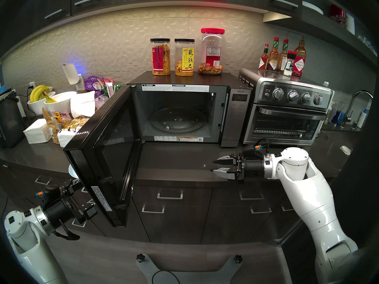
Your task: Open the microwave, put the plate inside, and close the door
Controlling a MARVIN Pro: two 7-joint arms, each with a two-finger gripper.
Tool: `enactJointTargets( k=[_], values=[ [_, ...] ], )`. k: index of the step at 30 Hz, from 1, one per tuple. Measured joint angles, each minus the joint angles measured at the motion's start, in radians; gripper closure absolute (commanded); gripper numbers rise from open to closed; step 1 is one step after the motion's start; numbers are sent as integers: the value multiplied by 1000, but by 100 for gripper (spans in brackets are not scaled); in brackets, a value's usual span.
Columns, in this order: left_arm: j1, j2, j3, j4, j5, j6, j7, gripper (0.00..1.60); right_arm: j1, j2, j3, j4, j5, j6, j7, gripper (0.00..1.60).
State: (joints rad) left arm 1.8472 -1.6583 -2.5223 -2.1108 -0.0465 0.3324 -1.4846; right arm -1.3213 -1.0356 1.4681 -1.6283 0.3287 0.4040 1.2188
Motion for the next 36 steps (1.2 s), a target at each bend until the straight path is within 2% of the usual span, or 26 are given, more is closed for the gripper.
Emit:
enactJointTargets(
  k=[5,23,36],
  values=[
    [0,0,0,0,0,0,0,0,11,9,27,26,14,6,26,10],
    [0,0,0,0,0,0,0,0,37,38,60,120,25,-22,115,0],
    [0,0,0,0,0,0,0,0,40,40,70,121,27,-34,144,0]
  ],
)
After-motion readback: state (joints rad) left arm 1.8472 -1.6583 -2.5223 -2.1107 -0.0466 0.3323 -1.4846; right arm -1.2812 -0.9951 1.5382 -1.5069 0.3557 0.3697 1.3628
